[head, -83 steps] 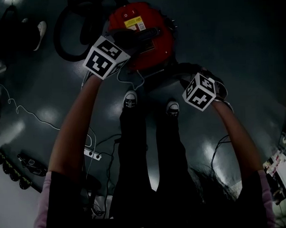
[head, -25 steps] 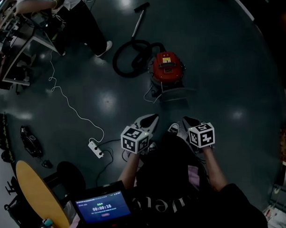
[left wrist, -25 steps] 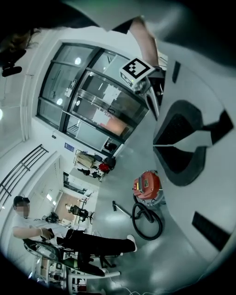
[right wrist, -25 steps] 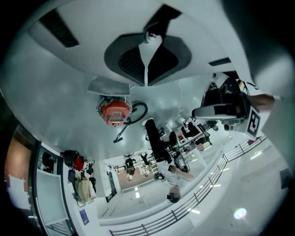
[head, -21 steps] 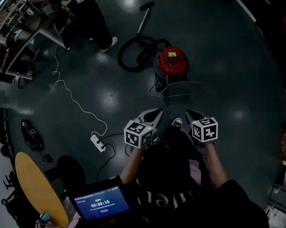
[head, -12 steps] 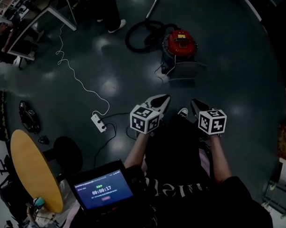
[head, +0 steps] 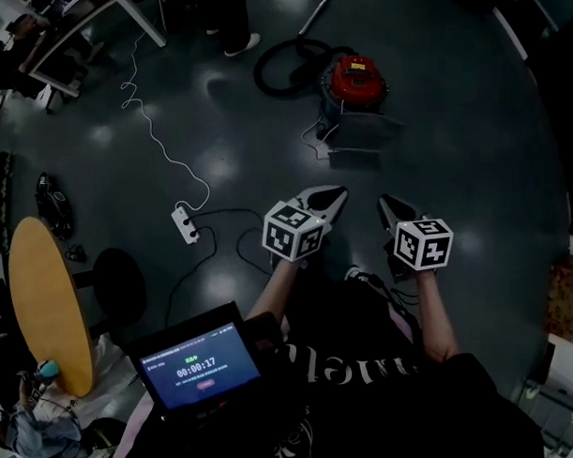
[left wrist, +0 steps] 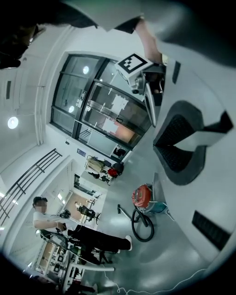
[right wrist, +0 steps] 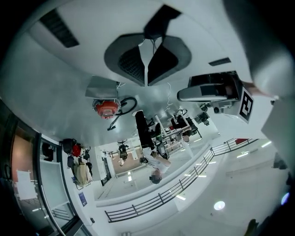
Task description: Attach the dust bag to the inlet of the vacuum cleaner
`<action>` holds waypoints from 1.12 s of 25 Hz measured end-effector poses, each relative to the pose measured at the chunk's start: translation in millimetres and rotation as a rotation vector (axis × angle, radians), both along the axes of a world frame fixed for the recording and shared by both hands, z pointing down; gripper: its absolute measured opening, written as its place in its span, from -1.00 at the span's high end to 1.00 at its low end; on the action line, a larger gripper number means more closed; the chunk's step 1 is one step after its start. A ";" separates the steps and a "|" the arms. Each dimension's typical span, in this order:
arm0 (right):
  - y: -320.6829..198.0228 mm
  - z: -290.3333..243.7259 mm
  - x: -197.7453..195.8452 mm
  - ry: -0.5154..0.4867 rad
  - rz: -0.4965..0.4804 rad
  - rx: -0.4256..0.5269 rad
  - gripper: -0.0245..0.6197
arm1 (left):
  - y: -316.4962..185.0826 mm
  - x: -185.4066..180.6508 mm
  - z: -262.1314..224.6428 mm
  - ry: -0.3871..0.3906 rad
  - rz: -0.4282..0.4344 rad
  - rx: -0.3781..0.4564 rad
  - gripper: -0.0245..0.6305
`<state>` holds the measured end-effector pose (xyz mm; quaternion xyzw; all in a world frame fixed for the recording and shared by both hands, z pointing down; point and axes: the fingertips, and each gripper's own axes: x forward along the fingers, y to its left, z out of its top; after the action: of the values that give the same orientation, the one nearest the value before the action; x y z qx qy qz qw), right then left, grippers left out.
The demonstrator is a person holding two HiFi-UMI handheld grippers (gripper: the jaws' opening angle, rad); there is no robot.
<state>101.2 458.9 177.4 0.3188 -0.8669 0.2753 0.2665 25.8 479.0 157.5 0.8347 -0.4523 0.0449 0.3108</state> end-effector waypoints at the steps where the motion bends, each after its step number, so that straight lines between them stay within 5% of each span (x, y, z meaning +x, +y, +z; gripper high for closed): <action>1: 8.6 -1.3 11.5 -0.004 -0.011 0.003 0.81 | 9.5 13.0 -2.3 0.002 -0.014 0.002 0.91; 10: 86.3 -1.3 89.7 -0.029 -0.129 0.016 0.81 | 109.1 107.9 -3.9 -0.010 -0.112 -0.040 0.91; 17: 115.1 -2.6 92.9 -0.078 -0.159 0.015 0.81 | 133.5 99.6 -14.4 -0.018 -0.184 -0.022 0.91; 28: 137.1 -29.9 60.0 -0.073 -0.105 0.055 0.81 | 150.6 70.4 -41.7 -0.020 -0.104 0.014 0.91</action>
<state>161.2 596.0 147.5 0.2697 -0.8990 0.2482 0.2398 96.2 629.7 115.7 0.8118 -0.4984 0.0338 0.3024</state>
